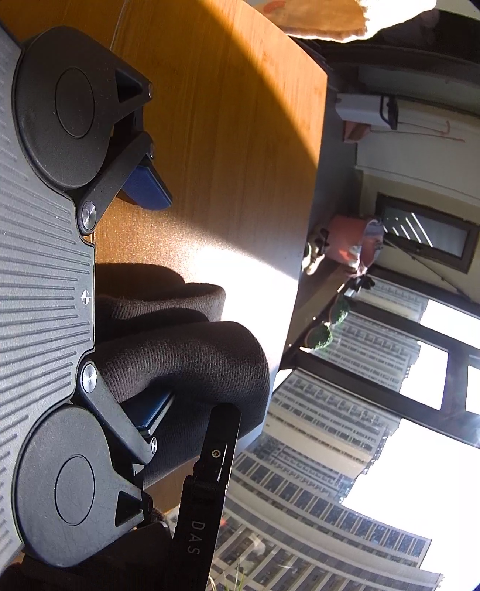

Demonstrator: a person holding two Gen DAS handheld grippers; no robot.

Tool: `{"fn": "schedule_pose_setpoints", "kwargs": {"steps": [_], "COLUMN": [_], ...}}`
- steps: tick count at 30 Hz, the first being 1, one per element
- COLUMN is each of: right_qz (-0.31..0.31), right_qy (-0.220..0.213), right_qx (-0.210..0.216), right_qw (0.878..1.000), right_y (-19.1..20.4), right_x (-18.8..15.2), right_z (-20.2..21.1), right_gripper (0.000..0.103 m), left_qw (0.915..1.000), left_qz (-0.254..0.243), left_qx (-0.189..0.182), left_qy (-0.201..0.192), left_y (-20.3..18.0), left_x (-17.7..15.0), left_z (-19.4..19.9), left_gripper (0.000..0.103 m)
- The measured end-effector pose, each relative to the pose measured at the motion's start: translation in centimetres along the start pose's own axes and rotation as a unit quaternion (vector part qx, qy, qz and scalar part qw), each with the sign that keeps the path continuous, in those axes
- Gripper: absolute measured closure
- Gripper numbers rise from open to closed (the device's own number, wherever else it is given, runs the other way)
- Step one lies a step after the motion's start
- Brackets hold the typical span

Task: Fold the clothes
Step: 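Press the roll down with the right gripper to finish rolling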

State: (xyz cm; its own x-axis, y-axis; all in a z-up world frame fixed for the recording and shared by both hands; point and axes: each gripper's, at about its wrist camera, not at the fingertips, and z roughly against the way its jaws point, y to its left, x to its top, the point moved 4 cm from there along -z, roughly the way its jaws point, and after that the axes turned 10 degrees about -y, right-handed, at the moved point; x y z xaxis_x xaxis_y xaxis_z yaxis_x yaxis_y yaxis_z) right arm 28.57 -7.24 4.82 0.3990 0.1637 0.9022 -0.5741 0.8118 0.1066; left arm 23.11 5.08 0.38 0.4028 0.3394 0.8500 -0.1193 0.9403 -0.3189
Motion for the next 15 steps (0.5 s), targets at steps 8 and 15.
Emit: {"fn": "schedule_pose_setpoints", "kwargs": {"steps": [8,15], "right_qz": [0.013,-0.049], "right_qy": [-0.024,-0.036], "right_qx": [-0.017,-0.026], "right_qw": [0.999,0.998], "right_y": [-0.2,-2.8], "right_x": [0.2,-3.6], "right_z": [1.3,6.6], "right_gripper": [0.000,0.000], "left_qw": [0.9999,0.9995], "left_qz": [0.014,0.026], "left_qx": [0.006,-0.009], "left_qy": [-0.006,-0.015], "left_y": [0.8,1.0], "left_x": [0.3,0.2], "left_z": [0.0,0.8], "left_gripper": [0.000,0.000]}}
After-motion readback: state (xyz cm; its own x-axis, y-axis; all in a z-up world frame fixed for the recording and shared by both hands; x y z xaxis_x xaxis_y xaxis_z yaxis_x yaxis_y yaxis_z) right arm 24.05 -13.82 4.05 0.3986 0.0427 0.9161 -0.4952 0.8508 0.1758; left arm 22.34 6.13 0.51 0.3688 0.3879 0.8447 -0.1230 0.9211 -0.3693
